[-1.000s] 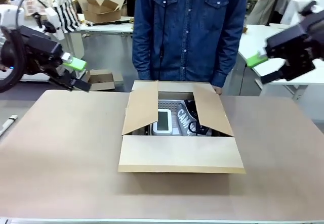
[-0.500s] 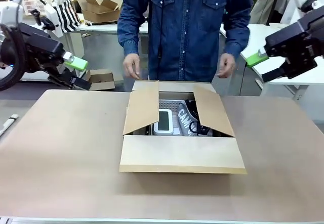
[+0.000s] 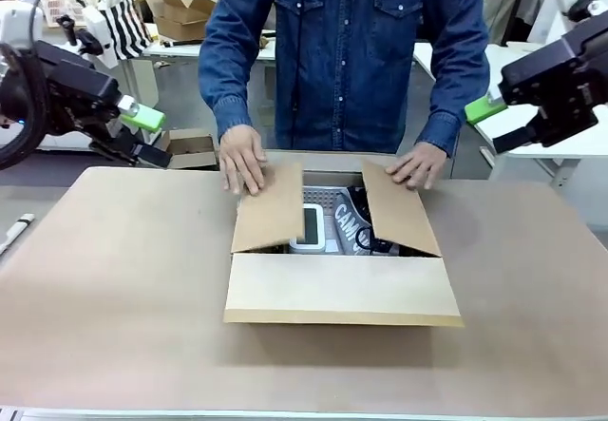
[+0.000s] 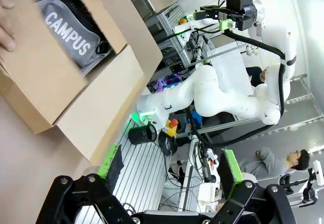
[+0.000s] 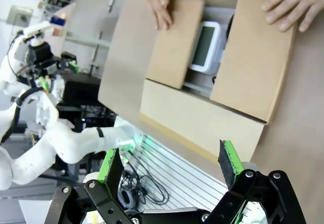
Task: Pack the gift set into the box.
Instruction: Press and hold the closed box until the human finishes sealing it.
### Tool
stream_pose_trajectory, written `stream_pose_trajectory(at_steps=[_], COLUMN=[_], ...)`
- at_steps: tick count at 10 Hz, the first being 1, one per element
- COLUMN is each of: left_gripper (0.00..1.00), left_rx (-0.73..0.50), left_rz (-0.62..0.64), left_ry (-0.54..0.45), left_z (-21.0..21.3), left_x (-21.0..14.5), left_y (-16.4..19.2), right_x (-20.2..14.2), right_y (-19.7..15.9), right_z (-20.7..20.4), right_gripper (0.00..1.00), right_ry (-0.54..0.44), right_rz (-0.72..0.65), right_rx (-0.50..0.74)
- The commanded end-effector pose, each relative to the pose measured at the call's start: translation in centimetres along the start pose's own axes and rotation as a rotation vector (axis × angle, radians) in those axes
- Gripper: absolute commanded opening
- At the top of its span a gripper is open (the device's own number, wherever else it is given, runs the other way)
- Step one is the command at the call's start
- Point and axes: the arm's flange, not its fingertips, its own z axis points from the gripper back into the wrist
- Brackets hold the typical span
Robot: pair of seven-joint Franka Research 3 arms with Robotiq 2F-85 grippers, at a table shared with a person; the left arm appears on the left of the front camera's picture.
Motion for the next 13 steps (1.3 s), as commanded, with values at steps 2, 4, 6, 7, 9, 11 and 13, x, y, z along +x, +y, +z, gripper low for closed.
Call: stream_pose_trajectory(at_steps=[2,4,6,7,9,11,13], left_gripper=[1.00,1.00,1.00,1.00,1.00,1.00,1.00], left_rx=[-0.015,-0.015,-0.015,-0.015,-0.015,-0.015,-0.015], left_rz=[0.008,0.008,0.008,0.008,0.008,0.008,0.008], left_ry=[-0.021,-0.021,-0.021,-0.021,-0.021,-0.021,-0.021], left_z=[-0.24,-0.24,-0.24,-0.24,-0.24,-0.24,-0.24], left_x=[0.10,0.10,0.10,0.10,0.10,0.10,0.10], left_y=[-0.25,-0.25,-0.25,-0.25,-0.25,-0.25,-0.25], right_x=[0.09,0.09,0.09,0.09,0.09,0.09,0.09], right_y=[-0.30,-0.30,-0.30,-0.30,-0.30,-0.30,-0.30], right_z=[-0.04,-0.04,-0.04,-0.04,-0.04,-0.04,-0.04], right_gripper=[1.00,1.00,1.00,1.00,1.00,1.00,1.00], right_ry=[-0.003,-0.003,-0.003,-0.003,-0.003,-0.003,-0.003], right_rz=[0.024,0.024,0.024,0.024,0.024,0.024,0.024], right_rx=[0.029,0.029,0.029,0.029,0.029,0.029,0.029])
